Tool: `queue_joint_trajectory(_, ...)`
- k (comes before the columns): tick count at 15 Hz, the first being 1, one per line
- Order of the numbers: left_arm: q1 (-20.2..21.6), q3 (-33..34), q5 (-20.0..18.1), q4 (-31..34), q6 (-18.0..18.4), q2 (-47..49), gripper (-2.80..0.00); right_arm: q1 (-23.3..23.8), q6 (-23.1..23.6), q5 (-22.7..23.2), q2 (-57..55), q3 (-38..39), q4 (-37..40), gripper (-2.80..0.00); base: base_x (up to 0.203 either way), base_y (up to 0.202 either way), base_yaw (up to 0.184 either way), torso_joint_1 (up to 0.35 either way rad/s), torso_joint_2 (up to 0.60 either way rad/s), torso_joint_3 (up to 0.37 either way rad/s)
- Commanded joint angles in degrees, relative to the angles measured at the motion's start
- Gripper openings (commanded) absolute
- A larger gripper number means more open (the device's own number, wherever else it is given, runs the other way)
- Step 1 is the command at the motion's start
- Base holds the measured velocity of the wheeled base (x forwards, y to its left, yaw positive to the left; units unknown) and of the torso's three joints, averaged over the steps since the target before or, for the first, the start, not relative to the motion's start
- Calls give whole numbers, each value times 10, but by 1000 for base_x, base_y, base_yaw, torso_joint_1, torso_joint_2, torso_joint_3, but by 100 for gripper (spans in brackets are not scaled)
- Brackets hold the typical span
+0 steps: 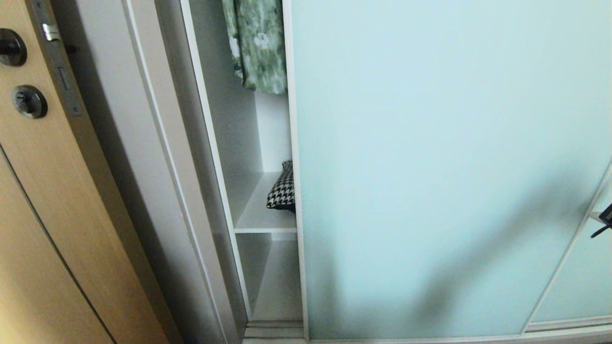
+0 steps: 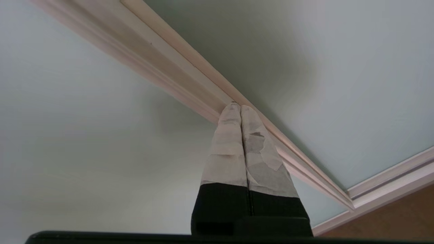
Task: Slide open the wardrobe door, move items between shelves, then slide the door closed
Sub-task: Close the door
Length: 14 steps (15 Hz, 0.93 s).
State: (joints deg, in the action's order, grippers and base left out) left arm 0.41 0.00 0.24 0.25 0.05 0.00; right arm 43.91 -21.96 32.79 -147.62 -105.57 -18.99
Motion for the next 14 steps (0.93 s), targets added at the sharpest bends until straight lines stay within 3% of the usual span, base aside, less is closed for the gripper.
queue_joint_trajectory(1, 0, 1, 0, 0, 0, 1, -280, -4, 2, 3, 25, 29, -5, -280, 0, 0, 0, 0, 0, 0)
queue_joint_trajectory(14, 0, 1, 0, 0, 0, 1, -280, -55, 20, 5, 124, 169, -44, -280, 0, 0, 0, 0, 0, 0)
